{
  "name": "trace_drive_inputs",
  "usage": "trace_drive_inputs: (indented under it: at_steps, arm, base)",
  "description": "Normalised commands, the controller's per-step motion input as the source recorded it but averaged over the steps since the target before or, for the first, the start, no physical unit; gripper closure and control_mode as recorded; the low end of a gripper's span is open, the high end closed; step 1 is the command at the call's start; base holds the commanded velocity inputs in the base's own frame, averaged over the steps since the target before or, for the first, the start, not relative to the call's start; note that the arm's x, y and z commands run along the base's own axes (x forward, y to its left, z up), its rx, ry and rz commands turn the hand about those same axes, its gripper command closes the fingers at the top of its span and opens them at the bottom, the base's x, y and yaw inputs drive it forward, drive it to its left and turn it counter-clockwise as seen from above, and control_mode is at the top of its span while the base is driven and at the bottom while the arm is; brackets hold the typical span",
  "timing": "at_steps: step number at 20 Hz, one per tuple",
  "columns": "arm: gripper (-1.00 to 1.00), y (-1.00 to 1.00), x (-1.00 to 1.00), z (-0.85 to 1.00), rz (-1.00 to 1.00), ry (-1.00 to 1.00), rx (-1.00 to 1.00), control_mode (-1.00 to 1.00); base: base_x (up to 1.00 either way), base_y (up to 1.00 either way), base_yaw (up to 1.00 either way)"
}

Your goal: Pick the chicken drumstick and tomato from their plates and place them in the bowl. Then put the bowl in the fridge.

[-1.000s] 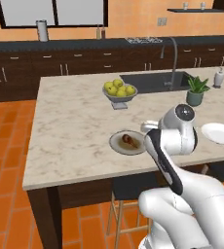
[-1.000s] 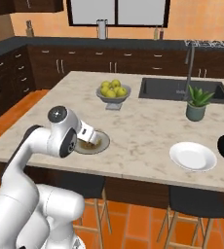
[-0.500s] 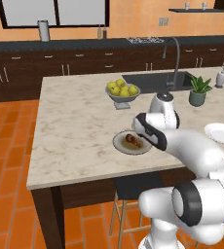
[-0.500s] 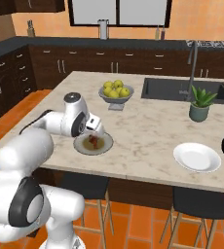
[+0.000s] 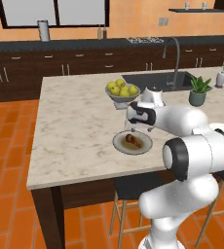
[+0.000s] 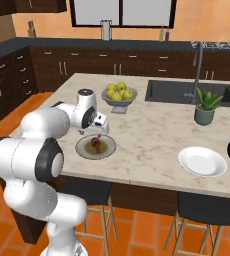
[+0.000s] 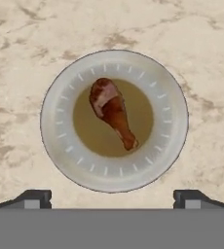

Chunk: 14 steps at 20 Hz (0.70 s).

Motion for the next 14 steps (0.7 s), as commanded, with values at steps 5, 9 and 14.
trace_drive_inputs:
  at_steps: [5,9,14]
  arm:
    - [-1.0,0.16,0.26,-0.87,0.2,0.0,-0.02,-1.0]
    - [-1.0,-0.08,0.18,-0.57,0.19,-0.02,-0.02,-1.0]
    - [-1.0,-0.04,0.29,-0.38,0.16,-0.04,-0.02,-1.0]
  base:
    - [0.0,0.0,0.0]
    - [0.0,0.0,0.0]
    - [0.0,0.0,0.0]
